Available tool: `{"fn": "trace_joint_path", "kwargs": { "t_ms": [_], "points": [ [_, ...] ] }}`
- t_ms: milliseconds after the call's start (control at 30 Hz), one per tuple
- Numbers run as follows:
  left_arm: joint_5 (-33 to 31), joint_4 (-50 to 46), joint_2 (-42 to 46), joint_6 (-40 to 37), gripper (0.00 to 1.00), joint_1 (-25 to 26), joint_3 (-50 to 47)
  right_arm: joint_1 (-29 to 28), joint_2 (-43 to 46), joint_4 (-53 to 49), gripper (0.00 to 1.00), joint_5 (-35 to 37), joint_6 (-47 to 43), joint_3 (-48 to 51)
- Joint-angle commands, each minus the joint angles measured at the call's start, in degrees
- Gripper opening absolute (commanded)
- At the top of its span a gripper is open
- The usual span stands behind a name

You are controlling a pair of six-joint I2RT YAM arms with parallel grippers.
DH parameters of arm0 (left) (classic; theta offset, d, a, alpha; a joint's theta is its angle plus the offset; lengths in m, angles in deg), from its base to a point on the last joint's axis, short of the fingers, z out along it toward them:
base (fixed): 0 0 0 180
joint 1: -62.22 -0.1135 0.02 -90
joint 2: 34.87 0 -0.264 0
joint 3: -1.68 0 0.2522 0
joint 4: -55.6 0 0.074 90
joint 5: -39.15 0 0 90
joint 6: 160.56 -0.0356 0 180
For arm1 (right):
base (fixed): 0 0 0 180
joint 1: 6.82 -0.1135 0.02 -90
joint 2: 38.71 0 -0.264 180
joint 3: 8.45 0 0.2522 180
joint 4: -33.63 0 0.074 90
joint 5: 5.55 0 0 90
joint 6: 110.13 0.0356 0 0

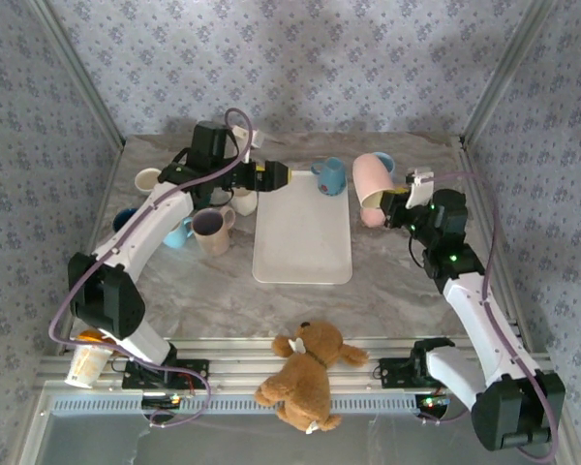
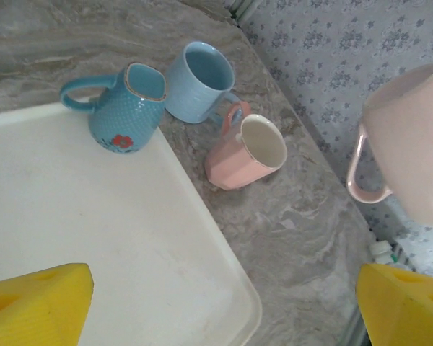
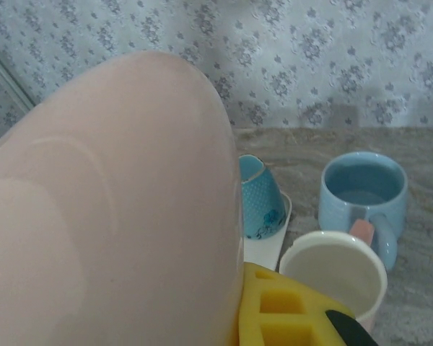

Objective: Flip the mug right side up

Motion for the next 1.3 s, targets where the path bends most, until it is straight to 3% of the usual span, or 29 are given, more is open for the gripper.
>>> {"fn": "trace_joint_path", "kwargs": {
  "t_ms": [0, 267, 467, 567, 733, 900, 1267],
  "points": [
    [-3.32, 2.74, 2.72, -5.79, 0.93, 1.53, -2.24, 1.17, 2.1, -8.04, 0.0, -1.13, 8.32, -5.74],
    [-5.43, 7.95, 5.68, -13.37, 0.94, 4.18, -6.9, 8.22, 0.32, -21.89, 0.0, -6.14, 21.88, -12.06],
    [-4.13, 7.81, 3.06, -14.2, 0.94, 4.52, -5.55, 18.05, -4.34, -35.29, 0.0, -11.34, 26.98, -16.36],
    [-3.1, 7.55, 1.53, -14.97, 0.93, 5.08, -4.66, 22.65, -7.22, -36.84, 0.0, -13.84, 28.55, -16.39],
    [-3.35, 7.29, 0.57, -17.58, 0.93, 6.49, -4.43, 26.42, -13.41, -38.81, 0.0, -12.12, 27.06, -18.41],
    [-3.64, 9.32, 0.76, -19.31, 0.94, 7.34, -6.02, 30.06, -22.2, -36.72, 0.0, -15.33, 27.41, -19.26],
    [-3.28, 12.74, -0.1, -18.27, 0.93, 7.63, -7.25, 29.2, -35.18, -34.26, 0.0, -16.07, 29.03, -23.63]
  ]
}}
